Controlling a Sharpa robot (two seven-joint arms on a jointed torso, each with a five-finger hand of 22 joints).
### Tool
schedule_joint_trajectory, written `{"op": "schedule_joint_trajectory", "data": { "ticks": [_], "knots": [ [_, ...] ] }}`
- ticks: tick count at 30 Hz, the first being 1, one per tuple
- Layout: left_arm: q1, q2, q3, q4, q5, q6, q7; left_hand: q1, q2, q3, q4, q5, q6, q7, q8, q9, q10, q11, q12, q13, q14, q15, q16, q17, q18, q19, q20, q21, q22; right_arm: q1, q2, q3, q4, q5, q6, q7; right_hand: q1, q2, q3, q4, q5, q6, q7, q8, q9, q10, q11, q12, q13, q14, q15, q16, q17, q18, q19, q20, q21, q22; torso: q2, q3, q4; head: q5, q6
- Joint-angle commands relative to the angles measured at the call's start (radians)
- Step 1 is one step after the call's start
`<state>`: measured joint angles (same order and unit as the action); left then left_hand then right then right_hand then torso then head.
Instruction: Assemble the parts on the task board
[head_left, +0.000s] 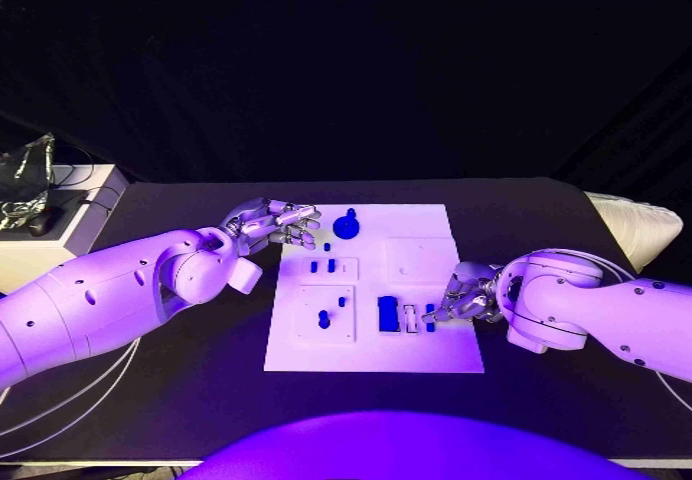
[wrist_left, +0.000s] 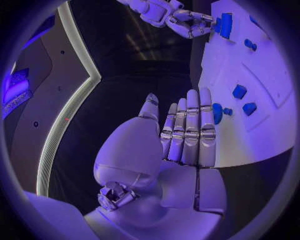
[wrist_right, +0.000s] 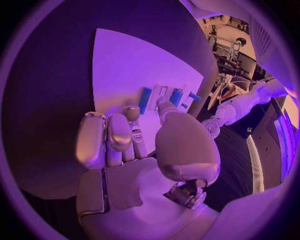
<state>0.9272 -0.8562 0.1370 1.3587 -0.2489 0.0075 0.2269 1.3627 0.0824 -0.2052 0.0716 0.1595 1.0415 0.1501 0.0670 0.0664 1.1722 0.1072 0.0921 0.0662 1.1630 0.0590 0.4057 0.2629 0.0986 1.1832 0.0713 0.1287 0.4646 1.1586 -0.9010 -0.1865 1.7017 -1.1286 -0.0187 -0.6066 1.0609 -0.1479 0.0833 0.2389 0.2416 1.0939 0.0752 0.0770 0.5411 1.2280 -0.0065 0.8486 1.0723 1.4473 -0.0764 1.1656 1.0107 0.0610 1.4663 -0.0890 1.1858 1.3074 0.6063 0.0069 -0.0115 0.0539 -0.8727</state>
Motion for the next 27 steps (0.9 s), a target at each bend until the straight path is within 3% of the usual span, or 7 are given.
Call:
{"op": "schedule_joint_trajectory", "data": {
  "ticks": [1,4,8,10,15,20,27],
  "knots": [
    [0.0,0.001,0.001,0.002,0.003,0.023,0.001,0.001,0.009,-0.004,-0.001,0.003,-0.008,0.001,0.0,0.001,-0.007,0.003,-0.002,0.0,-0.004,0.005,0.0,-0.002,-0.004,-0.008,0.001,0.004,-0.001,-0.014,0.012,-0.005,-0.005,-0.032,-0.021,-0.035,0.003,0.01,-0.009,-0.023,-0.002,0.003,0.0,0.003,0.008,-0.003,-0.009,0.007,0.0,0.001,-0.002,-0.003,-0.001,0.008,0.078,-0.004,0.003,0.172,0.001,0.0003,0.0007,-0.002,0.0],
    [0.0,0.0,0.001,0.003,0.002,0.023,0.001,0.001,0.009,-0.004,-0.001,0.003,-0.008,0.001,0.0,0.001,-0.007,0.003,-0.002,0.0,-0.004,0.005,0.0,-0.002,-0.004,-0.008,0.001,0.004,-0.001,-0.023,0.024,-0.005,-0.011,-0.052,-0.023,-0.039,0.015,0.04,-0.006,-0.068,-0.01,0.007,-0.002,0.007,0.013,-0.001,-0.008,0.008,0.001,0.001,-0.004,-0.002,-0.002,0.007,0.078,-0.005,0.002,0.171,0.0,-0.0002,0.0011,-0.003,0.0],
    [0.0,-0.002,0.001,0.004,0.002,0.022,0.0,0.001,0.009,-0.004,-0.001,0.003,-0.008,0.001,0.0,0.001,-0.007,0.003,-0.002,0.0,-0.004,0.005,0.0,-0.002,-0.004,-0.008,0.001,0.004,-0.001,-0.033,0.032,-0.005,-0.018,-0.072,-0.017,-0.042,0.033,0.099,-0.04,-0.172,0.006,0.008,-0.003,0.008,0.018,-0.001,-0.008,0.008,0.001,0.001,-0.005,-0.002,-0.002,0.007,0.078,-0.005,0.001,0.171,0.001,-0.0006,0.0005,-0.003,0.0],
    [0.0,-0.003,0.001,0.004,0.002,0.022,-0.001,0.001,0.009,-0.004,-0.001,0.003,-0.008,0.001,0.0,0.001,-0.007,0.003,-0.002,0.0,-0.004,0.005,0.0,-0.002,-0.004,-0.008,0.001,0.004,-0.001,-0.037,0.036,-0.006,-0.022,-0.084,-0.012,-0.043,0.071,0.117,-0.035,-0.222,0.032,0.013,-0.002,0.01,0.02,-0.002,-0.01,0.007,0.001,0.001,-0.006,-0.003,-0.004,0.007,0.078,-0.006,0.001,0.171,0.0,-0.0005,-0.0003,-0.003,0.0],
    [0.0,-0.003,0.001,0.005,0.002,0.023,-0.002,0.001,0.009,-0.004,-0.001,0.003,-0.008,0.001,0.0,0.001,-0.007,0.003,-0.002,0.0,-0.004,0.005,0.0,-0.002,-0.004,-0.008,0.001,0.004,-0.001,-0.044,0.042,-0.007,-0.027,-0.116,0.001,-0.046,0.131,0.146,-0.036,-0.311,0.034,0.022,-0.008,0.008,0.016,-0.003,-0.014,0.006,0.002,0.001,-0.008,-0.004,-0.004,0.005,0.078,-0.008,0.003,0.172,-0.001,-0.0001,0.0005,-0.002,0.0],
    [0.0,-0.004,0.001,0.005,0.002,0.023,-0.002,0.001,0.009,-0.004,-0.001,0.003,-0.008,0.001,0.0,0.001,-0.007,0.003,-0.002,0.0,-0.004,0.005,0.0,-0.002,-0.004,-0.008,0.001,0.004,-0.001,-0.046,0.044,-0.007,-0.026,-0.13,0.008,-0.047,0.136,0.146,-0.051,-0.34,0.02,0.027,-0.008,0.008,0.012,-0.002,-0.015,0.005,0.003,0.001,-0.009,-0.005,-0.002,0.005,0.078,-0.009,0.002,0.172,0.0,0.0004,-0.001,-0.003,0.0],
    [0.0,-0.005,0.0,0.005,0.002,0.022,-0.003,0.001,0.009,-0.004,-0.001,0.003,-0.008,0.001,0.0,0.001,-0.007,0.003,-0.002,0.0,-0.004,0.005,0.0,-0.002,-0.004,-0.008,0.001,0.004,-0.001,-0.047,0.044,-0.008,-0.021,-0.177,0.005,-0.048,0.135,0.139,-0.057,-0.346,0.016,0.024,-0.006,0.005,0.01,-0.004,-0.014,0.002,0.001,0.0,-0.008,-0.006,-0.003,0.004,0.078,-0.009,0.002,0.172,0.0,0.0003,-0.0007,-0.005,0.0]
  ]
}}
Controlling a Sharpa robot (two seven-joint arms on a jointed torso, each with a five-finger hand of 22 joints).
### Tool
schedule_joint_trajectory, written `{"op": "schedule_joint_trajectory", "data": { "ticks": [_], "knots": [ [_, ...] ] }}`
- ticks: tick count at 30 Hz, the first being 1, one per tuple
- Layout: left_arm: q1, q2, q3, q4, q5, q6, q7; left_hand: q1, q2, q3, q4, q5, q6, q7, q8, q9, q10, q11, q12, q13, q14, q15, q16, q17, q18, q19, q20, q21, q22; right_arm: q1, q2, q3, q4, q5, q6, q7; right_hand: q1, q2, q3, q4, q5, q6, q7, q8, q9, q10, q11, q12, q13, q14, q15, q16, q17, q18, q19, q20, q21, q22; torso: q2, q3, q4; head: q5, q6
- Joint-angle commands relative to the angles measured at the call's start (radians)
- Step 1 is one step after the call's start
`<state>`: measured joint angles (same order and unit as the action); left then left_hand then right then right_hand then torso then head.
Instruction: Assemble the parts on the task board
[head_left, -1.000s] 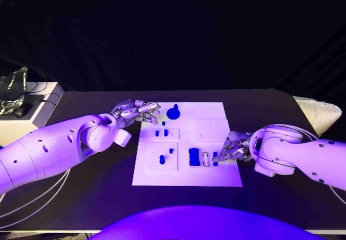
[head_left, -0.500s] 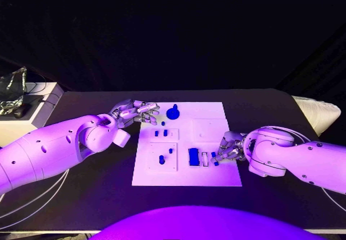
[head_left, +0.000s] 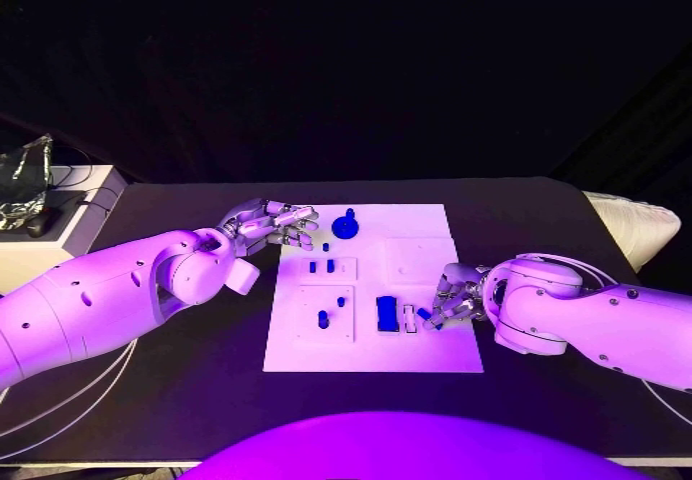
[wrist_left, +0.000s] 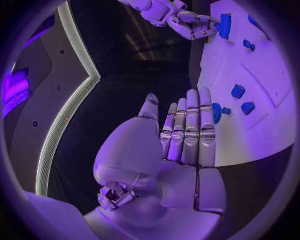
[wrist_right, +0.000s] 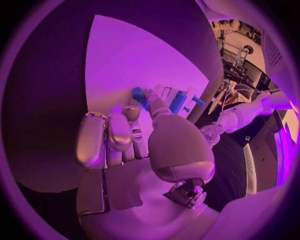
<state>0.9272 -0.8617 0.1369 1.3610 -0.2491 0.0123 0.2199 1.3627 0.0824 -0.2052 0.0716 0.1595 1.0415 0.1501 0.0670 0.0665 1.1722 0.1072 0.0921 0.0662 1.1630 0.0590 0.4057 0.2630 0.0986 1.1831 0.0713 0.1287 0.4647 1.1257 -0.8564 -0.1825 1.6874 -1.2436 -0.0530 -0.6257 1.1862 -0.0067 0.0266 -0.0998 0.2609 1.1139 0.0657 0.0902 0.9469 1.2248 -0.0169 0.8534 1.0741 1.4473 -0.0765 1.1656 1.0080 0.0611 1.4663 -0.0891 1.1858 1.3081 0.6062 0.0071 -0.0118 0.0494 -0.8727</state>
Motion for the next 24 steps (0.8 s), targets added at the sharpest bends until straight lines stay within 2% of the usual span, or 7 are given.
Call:
{"op": "schedule_joint_trajectory", "data": {
  "ticks": [1,6,10,12,13,16,24],
  "knots": [
    [0.0,0.0,0.0,0.003,0.002,0.017,0.003,0.001,0.009,-0.004,-0.001,0.003,-0.008,0.001,0.0,0.001,-0.007,0.003,-0.002,0.0,-0.004,0.005,0.0,-0.002,-0.004,-0.008,0.001,0.004,-0.001,-0.014,-0.001,-0.012,-0.006,-0.072,0.038,-0.029,0.01,-0.002,-0.001,-0.008,0.0,0.002,0.005,-0.01,-0.398,-0.001,-0.002,-0.003,-0.001,0.0,-0.007,-0.007,-0.001,0.004,0.078,-0.009,0.002,0.171,0.0,0.0001,-0.0002,0.0,0.0],
    [0.0,-0.001,0.0,0.004,0.002,0.017,0.002,0.001,0.009,-0.004,-0.001,0.003,-0.008,0.001,0.0,0.001,-0.007,0.003,-0.002,0.0,-0.004,0.005,0.0,-0.002,-0.004,-0.008,0.001,0.004,-0.001,-0.015,-0.002,-0.012,0.004,-0.094,0.021,-0.025,0.014,0.006,0.014,-0.02,0.111,-0.028,0.023,-0.026,-0.448,-0.008,0.006,-0.007,-0.002,0.0,-0.002,-0.009,-0.001,0.006,0.077,-0.005,-0.003,0.17,0.0,0.0002,0.0002,-0.001,0.0],
    [0.0,-0.001,0.0,0.004,0.001,0.017,0.002,0.001,0.011,-0.005,0.001,0.004,-0.009,0.001,0.0,0.001,-0.008,0.003,-0.002,0.0,-0.004,0.005,0.0,-0.002,-0.003,-0.009,0.001,0.005,-0.003,-0.015,-0.004,-0.012,0.012,-0.076,0.013,-0.014,0.019,0.03,0.113,-0.043,0.182,-0.037,0.036,-0.027,-0.561,-0.014,0.009,-0.003,0.001,0.0,0.0,-0.008,0.001,0.007,0.078,-0.001,0.001,0.172,0.0,0.0003,0.0004,-0.002,0.0],
    [0.0,-0.001,0.0,0.004,0.001,0.017,0.001,0.001,0.012,-0.005,0.002,0.004,-0.009,0.002,0.0,0.001,-0.007,0.003,-0.002,0.0,-0.004,0.005,0.0,-0.003,-0.003,-0.009,0.001,0.005,-0.003,-0.015,-0.005,-0.012,0.013,-0.061,0.01,-0.008,0.007,0.03,0.176,-0.055,0.187,-0.027,0.038,-0.026,-0.604,-0.014,0.008,-0.001,0.003,0.0,0.0,-0.007,0.002,0.007,0.078,-0.001,0.004,0.173,0.0,0.0001,0.0,-0.001,0.0],
    [0.0,-0.001,0.0,0.004,0.001,0.017,0.001,0.001,0.012,-0.005,0.002,0.004,-0.009,0.002,0.0,0.001,-0.007,0.003,-0.002,0.0,-0.004,0.005,0.0,-0.003,-0.003,-0.009,0.001,0.005,-0.003,-0.015,-0.006,-0.012,0.015,-0.041,0.006,-0.002,-0.006,0.031,0.257,-0.069,0.203,-0.015,0.039,-0.024,-0.644,-0.012,0.008,0.002,0.005,0.0,0.0,-0.006,0.004,0.006,0.079,-0.001,0.01,0.174,0.0,0.0,-0.0001,-0.001,0.0],
    [0.0,-0.001,0.0,0.004,0.001,0.016,0.001,0.001,0.012,-0.005,0.002,0.004,-0.009,0.002,0.0,0.001,-0.007,0.003,-0.002,0.0,-0.004,0.005,0.0,-0.003,-0.003,-0.009,0.001,0.005,-0.003,-0.015,-0.009,-0.012,0.017,-0.012,-0.002,0.006,-0.031,0.024,0.347,-0.081,0.204,-0.001,0.04,-0.023,-0.686,-0.007,0.008,0.003,0.006,0.0,0.0,-0.004,0.007,0.005,0.079,-0.001,0.017,0.175,0.0,-0.0002,0.0002,0.0,0.0],
    [0.0,-0.002,0.0,0.004,0.0,0.017,-0.001,0.003,0.012,-0.004,0.002,0.004,-0.009,0.002,0.0,0.001,-0.008,0.003,-0.002,0.0,-0.004,0.005,0.0,-0.003,-0.003,-0.009,0.001,0.006,-0.004,-0.014,-0.024,-0.011,0.029,0.054,-0.021,0.014,-0.053,0.015,0.43,-0.103,0.218,0.023,0.038,-0.02,-0.755,0.002,0.006,0.001,0.009,0.0,-0.001,-0.002,0.011,0.006,0.078,-0.001,0.022,0.176,-0.001,-0.0002,-0.0002,0.001,0.0]
  ]
}}
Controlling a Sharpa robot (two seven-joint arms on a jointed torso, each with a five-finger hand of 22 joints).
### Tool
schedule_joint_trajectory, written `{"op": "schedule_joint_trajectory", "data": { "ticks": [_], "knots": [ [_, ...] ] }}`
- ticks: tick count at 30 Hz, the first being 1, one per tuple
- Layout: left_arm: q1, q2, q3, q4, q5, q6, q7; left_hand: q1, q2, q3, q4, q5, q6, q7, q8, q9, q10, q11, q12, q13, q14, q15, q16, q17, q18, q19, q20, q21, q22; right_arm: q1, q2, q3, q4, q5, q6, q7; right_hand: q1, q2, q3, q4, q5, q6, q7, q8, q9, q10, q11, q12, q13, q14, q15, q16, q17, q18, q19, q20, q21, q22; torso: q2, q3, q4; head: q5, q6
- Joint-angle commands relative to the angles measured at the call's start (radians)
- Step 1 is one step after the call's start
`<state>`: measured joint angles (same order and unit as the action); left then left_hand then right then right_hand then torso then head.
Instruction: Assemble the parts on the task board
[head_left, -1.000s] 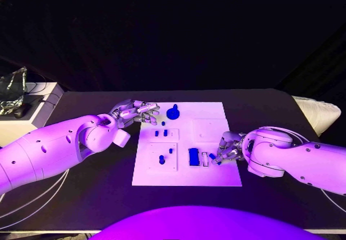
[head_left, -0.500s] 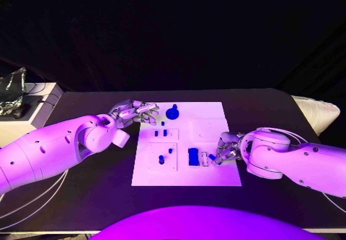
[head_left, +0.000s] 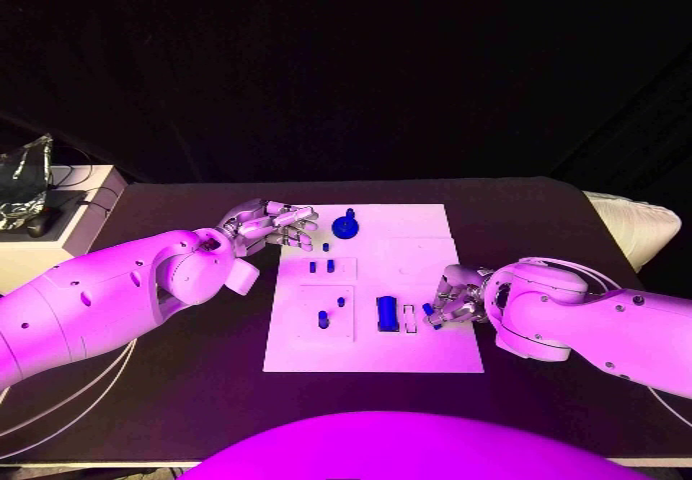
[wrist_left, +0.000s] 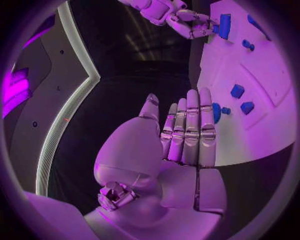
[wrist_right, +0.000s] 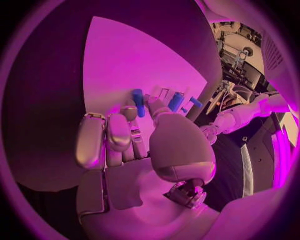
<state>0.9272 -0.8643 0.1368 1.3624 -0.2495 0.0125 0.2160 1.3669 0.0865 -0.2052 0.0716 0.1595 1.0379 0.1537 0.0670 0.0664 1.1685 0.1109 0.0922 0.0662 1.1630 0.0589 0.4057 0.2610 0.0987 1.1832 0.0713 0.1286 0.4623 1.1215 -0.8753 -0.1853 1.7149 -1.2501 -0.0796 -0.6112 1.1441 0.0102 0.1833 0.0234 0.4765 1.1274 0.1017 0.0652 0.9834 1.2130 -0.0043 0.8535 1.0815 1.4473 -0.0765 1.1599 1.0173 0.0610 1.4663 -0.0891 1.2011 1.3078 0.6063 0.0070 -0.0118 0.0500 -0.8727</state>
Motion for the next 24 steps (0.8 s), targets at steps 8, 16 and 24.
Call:
{"op": "schedule_joint_trajectory", "data": {
  "ticks": [8,16,24],
  "knots": [
    [0.0,0.001,0.0,0.002,-0.001,0.019,0.001,0.002,0.007,-0.003,0.0,0.004,-0.006,-0.002,0.0,0.001,-0.004,0.0,-0.002,0.0,-0.004,0.005,0.0,-0.001,-0.003,-0.009,0.001,0.006,-0.002,0.001,-0.02,-0.008,0.009,0.131,-0.02,-0.016,-0.009,-0.007,0.252,-0.23,0.0,0.02,-0.002,0.008,-0.807,0.017,-0.009,-0.001,0.003,0.0,-0.002,0.002,0.002,0.005,0.078,-0.003,0.007,0.176,0.0,-0.0006,0.0002,0.001,0.0],
    [0.0,0.001,0.0,0.001,-0.002,0.021,-0.002,0.004,0.006,-0.003,-0.002,0.004,-0.007,-0.001,0.0,0.001,-0.006,0.0,-0.002,0.0,-0.005,0.005,0.0,-0.002,-0.003,-0.009,0.001,0.006,-0.003,0.024,-0.031,-0.007,0.028,0.221,-0.035,-0.025,-0.008,-0.01,0.233,-0.229,-0.003,0.021,-0.002,0.007,-0.809,0.017,-0.009,-0.004,0.004,0.001,-0.003,0.002,0.003,0.005,0.078,-0.003,0.004,0.175,0.0,-0.0004,0.0001,0.001,0.0],
    [0.0,0.004,0.0,0.0,-0.003,0.026,-0.004,0.004,0.006,-0.003,-0.002,0.004,-0.008,0.0,0.0,0.001,-0.006,0.0,-0.002,0.0,-0.006,0.006,-0.001,-0.002,-0.004,-0.01,0.002,0.006,-0.003,0.034,-0.024,-0.006,0.036,0.267,-0.023,-0.029,-0.007,-0.01,0.218,-0.225,-0.007,0.023,-0.005,0.008,-0.81,0.017,-0.01,-0.005,0.004,0.0,-0.003,0.001,0.003,0.005,0.078,-0.003,0.005,0.175,-0.001,-0.0005,-0.0003,0.0,0.0]
  ]
}}
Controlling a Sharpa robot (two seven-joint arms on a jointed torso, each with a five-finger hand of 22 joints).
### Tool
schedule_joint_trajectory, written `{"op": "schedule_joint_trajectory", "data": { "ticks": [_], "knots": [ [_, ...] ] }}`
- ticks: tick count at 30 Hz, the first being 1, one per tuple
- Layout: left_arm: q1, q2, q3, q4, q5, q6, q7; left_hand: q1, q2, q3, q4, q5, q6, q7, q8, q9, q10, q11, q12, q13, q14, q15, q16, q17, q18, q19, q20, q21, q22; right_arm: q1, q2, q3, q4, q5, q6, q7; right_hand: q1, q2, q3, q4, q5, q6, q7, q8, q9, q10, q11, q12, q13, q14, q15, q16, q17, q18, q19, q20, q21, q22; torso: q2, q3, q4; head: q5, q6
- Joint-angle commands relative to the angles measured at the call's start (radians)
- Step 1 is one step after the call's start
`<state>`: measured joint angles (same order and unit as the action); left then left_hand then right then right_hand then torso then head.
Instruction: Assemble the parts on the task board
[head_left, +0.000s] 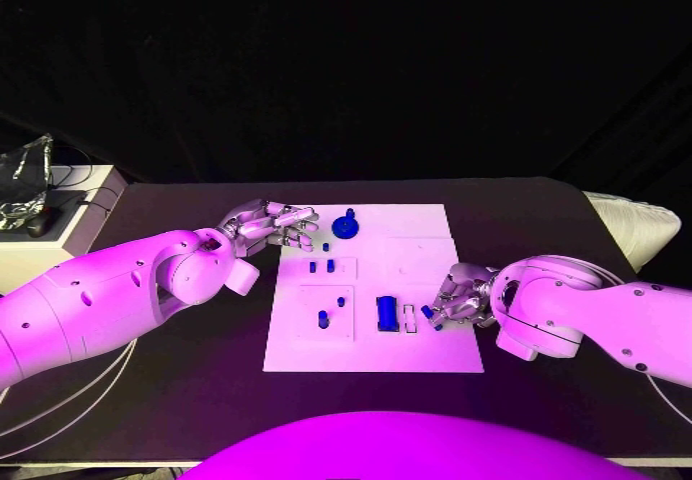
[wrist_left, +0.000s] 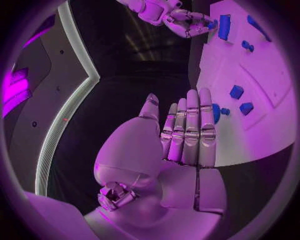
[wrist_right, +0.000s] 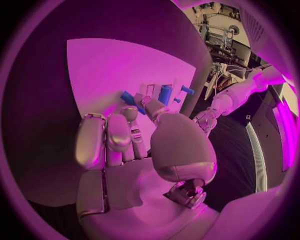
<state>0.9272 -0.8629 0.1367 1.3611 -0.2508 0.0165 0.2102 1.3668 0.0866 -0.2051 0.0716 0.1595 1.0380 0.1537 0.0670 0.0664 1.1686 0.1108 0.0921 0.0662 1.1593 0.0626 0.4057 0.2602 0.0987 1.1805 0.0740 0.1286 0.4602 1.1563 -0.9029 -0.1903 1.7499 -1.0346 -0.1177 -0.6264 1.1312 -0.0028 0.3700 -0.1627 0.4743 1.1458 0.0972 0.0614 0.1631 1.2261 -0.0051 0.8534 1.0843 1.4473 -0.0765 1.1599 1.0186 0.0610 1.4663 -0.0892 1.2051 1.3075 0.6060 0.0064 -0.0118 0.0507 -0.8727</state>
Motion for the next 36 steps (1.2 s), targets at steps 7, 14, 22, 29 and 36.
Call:
{"op": "schedule_joint_trajectory", "data": {
  "ticks": [7,14,22,29,36],
  "knots": [
    [0.0,0.004,0.0,0.001,-0.002,0.026,0.0,0.004,0.005,-0.003,-0.002,0.004,-0.008,0.0,0.0,0.001,-0.006,0.0,-0.002,0.0,-0.002,0.002,-0.001,-0.001,-0.004,-0.007,-0.001,0.006,-0.001,0.001,0.023,-0.002,-0.013,0.065,0.026,-0.016,0.007,0.001,0.02,-0.035,-0.008,0.005,-0.001,0.012,0.009,0.003,-0.009,-0.006,0.002,0.001,-0.003,0.001,0.002,0.005,0.078,-0.004,-0.001,0.175,0.001,0.0002,0.0004,0.0,0.0],
    [0.0,0.003,0.0,0.001,-0.005,0.03,-0.002,0.005,0.005,-0.003,-0.004,0.004,-0.01,0.001,0.0,0.0,-0.008,0.001,-0.003,0.0,-0.003,0.003,-0.001,-0.002,-0.004,-0.008,-0.001,0.006,-0.002,0.0,0.043,-0.002,-0.034,0.068,0.025,-0.017,0.003,-0.001,0.007,-0.026,-0.013,0.005,-0.002,0.012,0.009,0.004,-0.009,-0.004,0.004,0.001,-0.003,0.001,0.002,0.005,0.078,-0.003,0.0,0.176,0.001,0.0007,0.0008,0.001,0.0],
    [0.0,0.003,0.0,0.001,-0.007,0.032,-0.004,0.005,0.005,-0.003,-0.004,0.004,-0.01,0.001,0.0,0.0,-0.008,0.001,-0.003,0.0,-0.003,0.003,-0.001,-0.002,-0.004,-0.008,-0.001,0.006,-0.002,-0.003,0.062,-0.003,-0.051,0.068,0.02,-0.013,-0.004,0.01,-0.114,0.015,-0.03,0.004,-0.007,0.01,0.002,0.008,-0.009,0.001,0.006,0.002,-0.002,0.002,0.003,0.004,0.078,-0.003,0.0,0.176,0.001,0.0005,0.0007,0.003,0.0],
    [0.0,0.002,0.0,0.001,-0.01,0.034,-0.007,0.005,0.005,-0.003,-0.004,0.004,-0.01,0.001,0.0,0.0,-0.008,0.001,-0.003,0.0,-0.003,0.003,-0.001,-0.002,-0.004,-0.008,-0.001,0.006,-0.002,-0.004,0.062,-0.003,-0.047,0.075,0.033,-0.009,-0.029,-0.001,-0.222,0.08,-0.067,0.013,-0.01,0.011,-0.005,0.014,-0.008,0.003,0.006,0.002,-0.001,0.002,0.003,0.004,0.078,-0.002,0.002,0.176,0.0,0.0006,0.0004,0.005,0.0],
    [0.0,0.002,0.0,0.0,-0.012,0.038,-0.011,0.006,0.005,-0.002,-0.006,0.004,-0.011,0.002,0.0,0.001,-0.01,0.002,-0.002,0.0,-0.004,0.003,0.0,-0.002,-0.003,-0.009,0.0,0.006,-0.003,-0.004,0.057,-0.003,-0.036,0.082,0.045,-0.008,-0.005,0.01,-0.313,0.126,-0.068,0.021,-0.015,0.011,-0.013,0.017,-0.009,0.003,0.006,0.002,-0.002,0.004,0.003,0.004,0.079,-0.003,0.002,0.176,0.0,0.0009,-0.0002,0.005,0.0]
  ]
}}
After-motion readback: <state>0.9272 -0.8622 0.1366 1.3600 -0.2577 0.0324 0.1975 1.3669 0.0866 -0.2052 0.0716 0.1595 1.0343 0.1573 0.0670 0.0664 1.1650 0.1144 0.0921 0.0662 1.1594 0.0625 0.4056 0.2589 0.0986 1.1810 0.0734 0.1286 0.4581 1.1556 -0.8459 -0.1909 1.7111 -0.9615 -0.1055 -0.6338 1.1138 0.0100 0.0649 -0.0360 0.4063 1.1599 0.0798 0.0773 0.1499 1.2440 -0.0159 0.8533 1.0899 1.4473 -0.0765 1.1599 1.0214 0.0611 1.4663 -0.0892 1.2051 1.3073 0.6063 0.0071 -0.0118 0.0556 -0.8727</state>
